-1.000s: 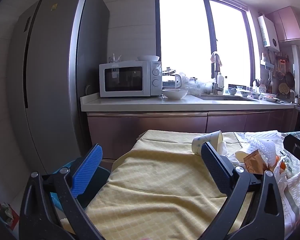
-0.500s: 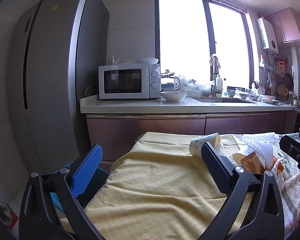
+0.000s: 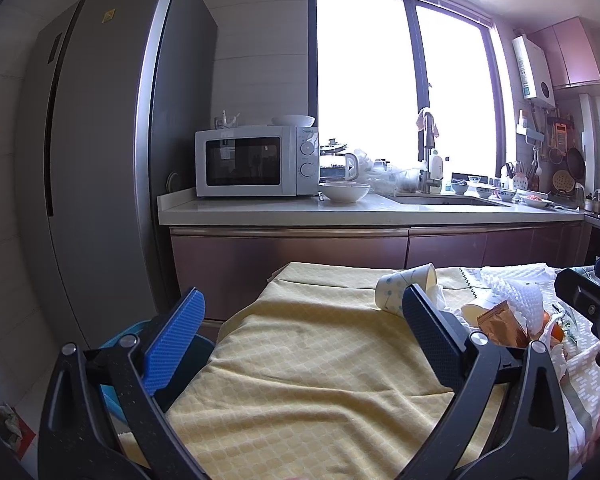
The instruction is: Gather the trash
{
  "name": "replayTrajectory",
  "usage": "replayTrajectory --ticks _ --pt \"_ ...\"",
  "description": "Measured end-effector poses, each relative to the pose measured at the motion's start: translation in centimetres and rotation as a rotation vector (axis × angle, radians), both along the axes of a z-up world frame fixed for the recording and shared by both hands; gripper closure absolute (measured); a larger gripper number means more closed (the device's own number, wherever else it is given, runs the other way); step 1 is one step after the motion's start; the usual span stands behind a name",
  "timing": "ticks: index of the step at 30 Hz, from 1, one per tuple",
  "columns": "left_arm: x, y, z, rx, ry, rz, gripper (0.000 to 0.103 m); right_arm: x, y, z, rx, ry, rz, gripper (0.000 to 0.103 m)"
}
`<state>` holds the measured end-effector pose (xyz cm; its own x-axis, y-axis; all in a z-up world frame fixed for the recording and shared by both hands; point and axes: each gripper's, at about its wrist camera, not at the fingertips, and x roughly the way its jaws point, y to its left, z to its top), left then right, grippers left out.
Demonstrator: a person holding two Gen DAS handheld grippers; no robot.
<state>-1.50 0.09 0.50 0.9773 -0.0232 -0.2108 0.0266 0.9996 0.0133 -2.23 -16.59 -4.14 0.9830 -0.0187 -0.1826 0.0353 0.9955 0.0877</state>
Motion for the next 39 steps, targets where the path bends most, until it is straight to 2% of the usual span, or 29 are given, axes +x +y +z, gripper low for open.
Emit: replayTrajectory --ticks 39 --pt "-0.34 -0.17 -0.44 0.001 -0.001 -0.004 0.006 0.14 -0.04 -0.15 0.01 0.007 0.006 0.007"
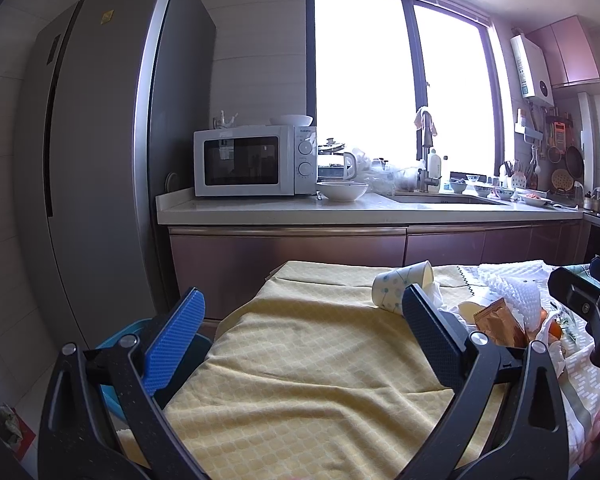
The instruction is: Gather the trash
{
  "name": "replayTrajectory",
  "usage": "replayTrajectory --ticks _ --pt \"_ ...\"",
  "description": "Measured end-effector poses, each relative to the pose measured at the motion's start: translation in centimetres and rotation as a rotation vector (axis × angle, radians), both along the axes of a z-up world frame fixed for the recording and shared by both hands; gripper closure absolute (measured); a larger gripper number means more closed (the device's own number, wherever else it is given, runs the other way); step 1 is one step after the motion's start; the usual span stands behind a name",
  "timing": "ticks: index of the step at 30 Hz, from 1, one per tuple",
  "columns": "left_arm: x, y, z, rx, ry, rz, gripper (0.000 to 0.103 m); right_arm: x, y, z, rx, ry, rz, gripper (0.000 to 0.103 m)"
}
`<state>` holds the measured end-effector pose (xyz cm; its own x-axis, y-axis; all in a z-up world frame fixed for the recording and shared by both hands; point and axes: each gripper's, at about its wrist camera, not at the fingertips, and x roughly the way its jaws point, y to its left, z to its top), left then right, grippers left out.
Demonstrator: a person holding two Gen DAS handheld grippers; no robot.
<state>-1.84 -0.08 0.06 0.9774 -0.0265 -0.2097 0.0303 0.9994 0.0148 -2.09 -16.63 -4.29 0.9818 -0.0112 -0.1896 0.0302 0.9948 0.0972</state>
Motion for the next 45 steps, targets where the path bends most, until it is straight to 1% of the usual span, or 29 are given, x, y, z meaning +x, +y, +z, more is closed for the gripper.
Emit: replayTrajectory --ticks 9,15,24,27,29,32,34,36,38,40,41,43,45 --pt "0.1 -0.3 -0.2 0.004 0.006 -0.007 0.006 0.1 -0.2 -0.3 0.004 0.01 -0.004 0.007" --pt "0.2 -0.7 -0.4 0.009 0.018 -0.027 0.006 0.3 -1.2 -0.9 0.017 0.042 -0.017 0.007" --pt "1.3 -2.0 -1.3 0.019 0.079 -0.077 0.006 0.5 -3.6 -3.3 0.057 0.165 -0.032 0.007" --pt "1.8 -2.7 -1.7 0.035 0.098 -0.098 0.006 0.7 -4.2 -4.3 0.074 0.206 -0.022 0.007" --pt "2.1 -3.3 -2.0 0.045 0.111 -0.113 0.006 0.9 -4.4 -4.9 0.078 0.235 -0.018 0.009" --pt "2.7 -4.1 -2.5 0.057 0.134 -0.132 0.006 1.1 -4.4 -5.7 0.081 0.274 0.005 0.02" --pt "3.1 -4.6 -2.8 0.061 0.148 -0.144 0.006 1.2 -4.4 -6.2 0.083 0.297 0.019 0.03" --pt "3.5 -5.2 -3.0 0.068 0.158 -0.154 0.006 1.4 -4.7 -6.7 0.104 0.318 0.035 0.032" --pt "3.9 -5.8 -3.2 0.075 0.171 -0.168 0.006 1.5 -5.1 -7.1 0.121 0.326 0.038 0.037" --pt "4.4 -6.3 -3.4 0.08 0.185 -0.186 0.006 1.6 -5.5 -7.3 0.138 0.338 0.05 0.051" --pt "4.6 -6.6 -3.4 0.083 0.191 -0.198 0.006 1.6 -5.6 -7.4 0.147 0.341 0.055 0.054" --pt "5.1 -7.3 -3.6 0.082 0.209 -0.23 0.006 1.6 -6.0 -7.6 0.167 0.346 0.073 0.072" --pt "5.9 -8.1 -3.9 0.084 0.236 -0.265 0.008 1.6 -6.4 -7.7 0.186 0.347 0.089 0.078"
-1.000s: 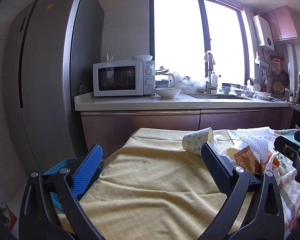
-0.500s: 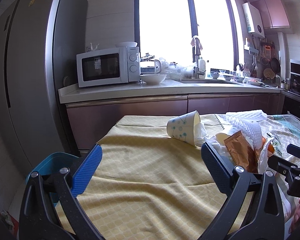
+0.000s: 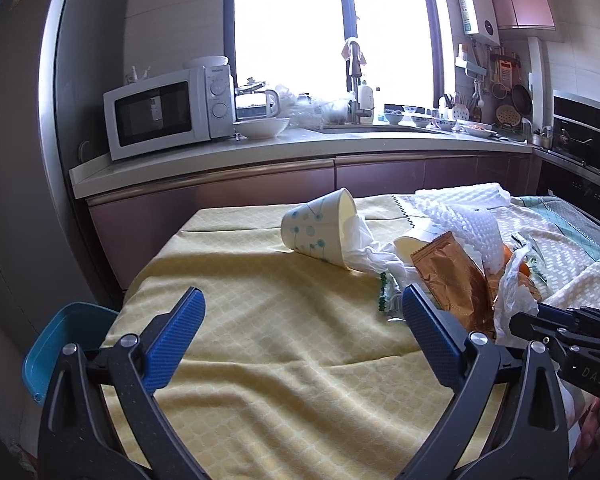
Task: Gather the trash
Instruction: 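Grasp the white tissue with the right tool while the left tool grasps the dotted paper cup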
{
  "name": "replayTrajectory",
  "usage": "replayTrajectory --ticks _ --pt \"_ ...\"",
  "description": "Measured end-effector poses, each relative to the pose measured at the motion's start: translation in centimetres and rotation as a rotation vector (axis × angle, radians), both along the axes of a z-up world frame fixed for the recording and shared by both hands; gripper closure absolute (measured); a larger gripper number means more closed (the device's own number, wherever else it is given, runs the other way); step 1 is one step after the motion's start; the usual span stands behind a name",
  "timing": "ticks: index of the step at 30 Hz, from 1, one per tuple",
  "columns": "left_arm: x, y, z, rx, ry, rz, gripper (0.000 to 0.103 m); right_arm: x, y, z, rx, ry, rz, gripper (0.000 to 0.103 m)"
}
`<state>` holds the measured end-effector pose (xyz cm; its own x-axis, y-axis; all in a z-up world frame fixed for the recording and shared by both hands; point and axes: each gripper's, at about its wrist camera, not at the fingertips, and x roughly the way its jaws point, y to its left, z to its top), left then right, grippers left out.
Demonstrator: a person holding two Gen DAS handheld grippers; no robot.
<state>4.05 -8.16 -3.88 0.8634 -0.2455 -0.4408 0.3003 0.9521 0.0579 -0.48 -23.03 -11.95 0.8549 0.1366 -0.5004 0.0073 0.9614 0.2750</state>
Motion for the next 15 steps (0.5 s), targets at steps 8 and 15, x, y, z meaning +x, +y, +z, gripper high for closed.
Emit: replayTrajectory --ticks 8,15 --pt "3.9 -2.4 -0.8 0.024 0.068 -0.039 0.021 -0.8 -1.5 1.1 0.04 -0.049 0.028 0.085" --pt "9.6 -4.9 -1.0 0.113 0.116 -0.008 0.029 -0.7 -1.5 2.1 0.052 -0.098 0.05 0.085"
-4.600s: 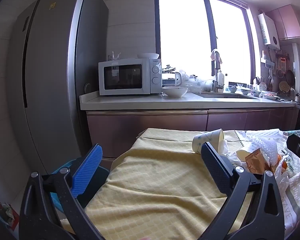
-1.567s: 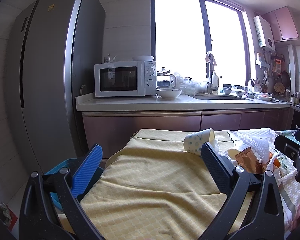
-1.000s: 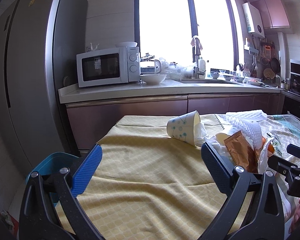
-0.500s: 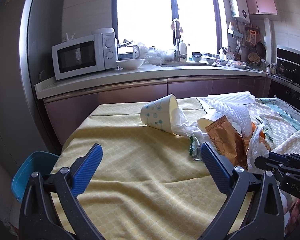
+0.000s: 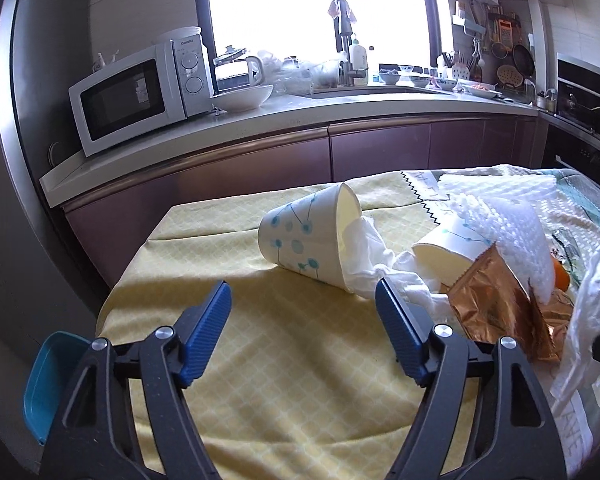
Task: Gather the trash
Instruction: 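Grasp the white tissue with the right tool while the left tool grasps the dotted paper cup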
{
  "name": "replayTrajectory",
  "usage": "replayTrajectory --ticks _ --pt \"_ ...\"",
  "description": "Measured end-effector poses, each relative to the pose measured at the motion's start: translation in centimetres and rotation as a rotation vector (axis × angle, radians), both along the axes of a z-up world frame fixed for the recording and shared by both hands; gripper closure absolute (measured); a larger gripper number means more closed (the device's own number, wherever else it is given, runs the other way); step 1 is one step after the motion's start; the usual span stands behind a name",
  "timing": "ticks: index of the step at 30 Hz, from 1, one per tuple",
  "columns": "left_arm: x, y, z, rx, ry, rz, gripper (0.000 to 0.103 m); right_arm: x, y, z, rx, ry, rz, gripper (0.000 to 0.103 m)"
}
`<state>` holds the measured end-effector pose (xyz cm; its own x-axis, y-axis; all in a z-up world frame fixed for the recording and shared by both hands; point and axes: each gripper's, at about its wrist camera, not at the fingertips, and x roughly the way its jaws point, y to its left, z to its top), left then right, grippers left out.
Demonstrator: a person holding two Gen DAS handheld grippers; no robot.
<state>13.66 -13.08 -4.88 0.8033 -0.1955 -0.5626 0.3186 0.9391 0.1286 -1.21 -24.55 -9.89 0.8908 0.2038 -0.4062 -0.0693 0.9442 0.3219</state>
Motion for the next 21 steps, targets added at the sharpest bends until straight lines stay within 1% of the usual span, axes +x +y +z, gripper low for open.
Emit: replayTrajectory --ticks 1,3,4,5,6,8,9,11,12,14,16,21 --pt "0.8 -0.6 0.0 0.015 0.0 -0.001 0.03 0.1 0.0 0.0 0.004 -0.004 0.004 0.085" --pt "2.1 -1.5 0.0 0.019 0.015 -0.014 0.031 0.3 0.0 0.0 0.015 -0.007 0.011 0.085" --pt "2.9 -2.1 0.0 0.023 0.021 -0.01 0.036 0.5 -0.1 0.0 0.019 -0.008 0.014 0.085" --pt "3.7 -2.4 0.0 0.03 0.029 -0.002 0.042 0.6 -0.1 0.0 0.024 -0.008 0.017 0.085" --pt "4.4 -2.7 -0.1 0.032 0.039 0.004 0.045 0.8 -0.2 -0.1 0.03 -0.007 0.02 0.085" --pt "5.9 -2.9 -0.2 0.029 0.063 0.017 0.064 1.0 -0.2 -0.2 0.037 -0.005 0.027 0.085" --pt "6.6 -2.9 -0.2 0.025 0.078 0.022 0.068 1.1 -0.2 -0.2 0.036 -0.006 0.029 0.085" --pt "7.3 -2.4 -0.4 0.003 0.104 0.03 0.083 1.2 -0.3 -0.2 0.04 -0.008 0.034 0.085" --pt "7.7 -2.2 -0.4 -0.003 0.112 0.038 0.086 1.3 -0.4 -0.2 0.041 -0.009 0.035 0.085" --pt "8.0 -1.7 -0.5 -0.019 0.118 0.054 0.098 1.4 -0.5 -0.2 0.045 -0.011 0.035 0.085" --pt "7.6 -0.6 -0.5 -0.042 0.112 0.065 0.099 1.5 -0.6 -0.2 0.048 -0.012 0.036 0.085" --pt "5.8 1.6 0.5 -0.067 0.058 0.096 0.099 1.6 -0.3 0.1 0.045 -0.023 0.051 0.085"
